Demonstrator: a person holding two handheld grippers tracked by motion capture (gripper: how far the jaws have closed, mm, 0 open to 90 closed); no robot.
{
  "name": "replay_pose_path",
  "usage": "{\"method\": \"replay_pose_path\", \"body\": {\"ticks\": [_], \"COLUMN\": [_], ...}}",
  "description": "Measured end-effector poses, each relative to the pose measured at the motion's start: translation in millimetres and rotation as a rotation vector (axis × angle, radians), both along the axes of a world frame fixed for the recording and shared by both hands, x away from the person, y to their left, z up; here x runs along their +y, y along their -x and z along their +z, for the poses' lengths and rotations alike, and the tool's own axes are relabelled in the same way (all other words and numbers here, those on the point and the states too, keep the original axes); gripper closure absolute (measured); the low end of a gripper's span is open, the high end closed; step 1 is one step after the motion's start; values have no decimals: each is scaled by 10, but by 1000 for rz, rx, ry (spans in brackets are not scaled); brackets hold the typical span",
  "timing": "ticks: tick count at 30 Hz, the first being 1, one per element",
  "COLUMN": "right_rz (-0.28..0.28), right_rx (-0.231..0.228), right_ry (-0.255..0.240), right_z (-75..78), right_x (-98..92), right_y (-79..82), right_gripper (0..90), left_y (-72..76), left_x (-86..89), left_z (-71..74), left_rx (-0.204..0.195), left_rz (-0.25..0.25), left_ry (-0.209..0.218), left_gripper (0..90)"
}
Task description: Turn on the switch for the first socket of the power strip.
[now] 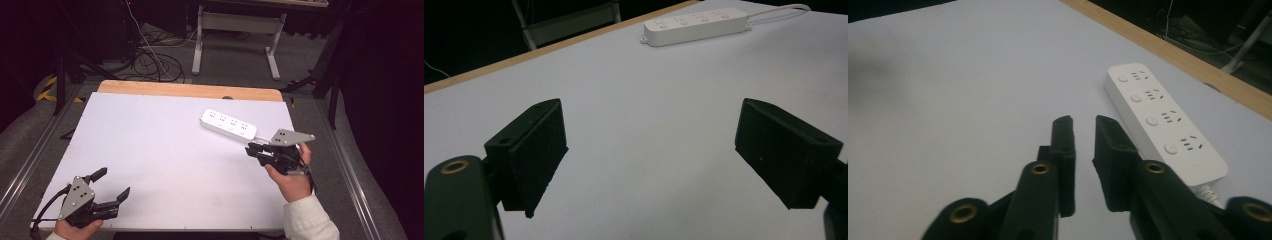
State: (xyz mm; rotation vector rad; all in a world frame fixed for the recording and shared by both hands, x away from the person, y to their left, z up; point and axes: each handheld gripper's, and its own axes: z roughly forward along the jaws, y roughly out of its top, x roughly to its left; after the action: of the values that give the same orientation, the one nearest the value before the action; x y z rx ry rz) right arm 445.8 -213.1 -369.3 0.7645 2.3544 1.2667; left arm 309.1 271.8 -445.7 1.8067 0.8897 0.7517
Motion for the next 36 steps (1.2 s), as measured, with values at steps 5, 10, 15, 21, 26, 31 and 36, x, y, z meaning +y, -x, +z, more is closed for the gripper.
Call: {"method": "replay_pose_path", "body": {"ticks": [5,10,15,21,26,31,36], "right_rz": [-45,-91,-123,-159,-180,-169,-190], "right_rx": [34,32,34,60,75,62,79], "right_ry": [-3,21,37,47,59,77,95], "right_z": [15,-13,-99,-233,-343,-435,-526], "right_x": [17,58,102,122,117,139,146], "right_y": [-245,-489,-693,-888,-1020,-1109,-1198], "right_gripper": [900,900,900,900,900,900,900], "left_y": [19,53,87,108,109,106,98], "left_x": [11,29,52,66,65,64,64], "left_z": [-4,-5,-5,-5,-7,-4,-2], "left_rx": [3,2,1,-2,1,-1,-3], "left_rz": [8,20,32,40,40,38,34], "left_ry": [2,-1,-1,-7,0,3,-1], "left_gripper": [142,142,142,142,143,143,143]}}
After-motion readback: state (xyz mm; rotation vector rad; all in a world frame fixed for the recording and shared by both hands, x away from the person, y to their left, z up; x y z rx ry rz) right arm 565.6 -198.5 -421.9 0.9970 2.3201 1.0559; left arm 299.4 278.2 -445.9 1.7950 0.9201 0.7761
